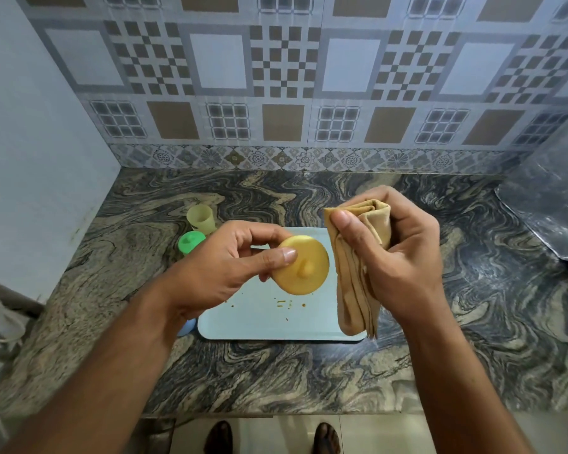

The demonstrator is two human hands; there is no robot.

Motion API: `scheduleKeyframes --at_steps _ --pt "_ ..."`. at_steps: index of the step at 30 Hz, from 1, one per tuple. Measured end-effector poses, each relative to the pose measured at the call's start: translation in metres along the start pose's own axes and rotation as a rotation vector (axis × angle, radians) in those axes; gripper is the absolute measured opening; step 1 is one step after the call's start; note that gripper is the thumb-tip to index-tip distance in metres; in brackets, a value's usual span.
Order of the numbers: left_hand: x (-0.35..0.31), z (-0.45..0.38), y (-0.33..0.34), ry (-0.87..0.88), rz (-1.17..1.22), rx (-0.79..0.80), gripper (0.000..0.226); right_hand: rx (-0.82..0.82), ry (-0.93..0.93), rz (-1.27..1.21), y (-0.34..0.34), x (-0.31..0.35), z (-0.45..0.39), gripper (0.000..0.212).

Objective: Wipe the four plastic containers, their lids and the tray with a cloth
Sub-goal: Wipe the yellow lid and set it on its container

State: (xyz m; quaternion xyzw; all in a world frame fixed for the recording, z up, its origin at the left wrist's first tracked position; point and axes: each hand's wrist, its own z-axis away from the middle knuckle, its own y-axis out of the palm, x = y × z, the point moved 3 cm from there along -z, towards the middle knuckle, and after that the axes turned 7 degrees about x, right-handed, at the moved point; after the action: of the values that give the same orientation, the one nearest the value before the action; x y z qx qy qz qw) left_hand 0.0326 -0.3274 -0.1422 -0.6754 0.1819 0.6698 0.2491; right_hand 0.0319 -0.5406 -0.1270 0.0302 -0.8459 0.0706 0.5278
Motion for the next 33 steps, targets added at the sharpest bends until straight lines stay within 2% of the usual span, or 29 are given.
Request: scheduleKeyframes --at_steps 5,8,10,13,15,19,24,29,33 --pt "-0.002 -0.003 0.006 0.033 0.056 0.051 0.022 0.102 -0.047 0.129 0.017 0.001 -0.003 0.013" --pt "0.001 0.001 0.005 0.069 0.095 0.037 0.014 0.004 -0.028 0.194 0.016 -0.006 -0.004 0.012" --pt "0.005 0.005 0.002 0.074 0.129 -0.022 0.018 -0.075 0.018 0.213 0.011 -0.012 -0.003 0.013" --pt "0.013 0.009 -0.002 0.05 0.275 -0.122 0.044 -0.152 0.091 0.132 0.006 -0.019 0.003 0.013" --pt "0.018 0.012 -0.003 0.055 0.338 -0.179 0.053 -0.188 0.121 0.004 0.005 -0.021 0.008 0.015" --pt "0.025 0.012 0.002 0.051 0.466 -0.227 0.048 -0.216 0.103 -0.091 0.009 -0.014 0.014 0.016" --pt "0.027 0.01 0.013 0.063 0.525 -0.192 0.041 -0.095 0.053 -0.029 0.031 -0.005 0.015 0.014" --pt "0.029 0.011 0.014 0.04 0.673 -0.211 0.049 -0.206 0.057 0.0 0.023 -0.007 0.009 0.017" --pt "0.03 0.013 0.011 0.041 0.712 -0.257 0.049 -0.169 0.042 -0.023 0.018 -0.001 0.012 0.013"
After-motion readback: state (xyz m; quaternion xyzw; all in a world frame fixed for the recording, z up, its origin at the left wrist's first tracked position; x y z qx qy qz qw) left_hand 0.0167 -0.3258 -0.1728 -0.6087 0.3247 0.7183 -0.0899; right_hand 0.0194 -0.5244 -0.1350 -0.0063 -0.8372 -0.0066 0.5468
